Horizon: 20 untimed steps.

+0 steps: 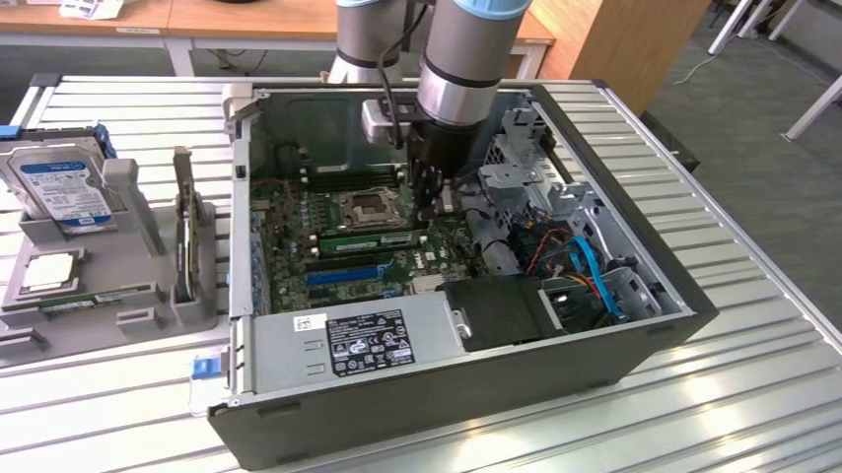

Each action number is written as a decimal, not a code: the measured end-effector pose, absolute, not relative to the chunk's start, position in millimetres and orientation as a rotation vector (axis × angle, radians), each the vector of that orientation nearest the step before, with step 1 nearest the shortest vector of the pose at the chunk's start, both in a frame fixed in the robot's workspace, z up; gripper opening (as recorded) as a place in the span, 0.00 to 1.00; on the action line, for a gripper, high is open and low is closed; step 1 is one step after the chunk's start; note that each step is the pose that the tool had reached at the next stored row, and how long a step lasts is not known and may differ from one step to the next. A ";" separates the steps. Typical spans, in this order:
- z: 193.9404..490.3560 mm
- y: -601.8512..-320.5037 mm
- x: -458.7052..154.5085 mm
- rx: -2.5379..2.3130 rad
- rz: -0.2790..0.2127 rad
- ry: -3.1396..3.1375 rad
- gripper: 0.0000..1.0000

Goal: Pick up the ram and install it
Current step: 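Press down the ram until it locks into place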

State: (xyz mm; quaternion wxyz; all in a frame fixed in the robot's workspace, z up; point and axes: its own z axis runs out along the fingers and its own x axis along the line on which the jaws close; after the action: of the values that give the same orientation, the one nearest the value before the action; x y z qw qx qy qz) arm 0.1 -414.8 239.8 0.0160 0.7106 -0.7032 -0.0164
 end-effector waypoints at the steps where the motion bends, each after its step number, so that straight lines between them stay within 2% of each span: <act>1: 239.8 -414.8 0.8 2.210 -0.051 -2.187 0.10; 20: 237.9 -412.8 3.1 2.210 -0.051 -2.187 0.10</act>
State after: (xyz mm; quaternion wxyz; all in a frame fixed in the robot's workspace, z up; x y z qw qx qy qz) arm 3.1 -412.8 237.9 0.0160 0.7107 -0.7032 -0.0164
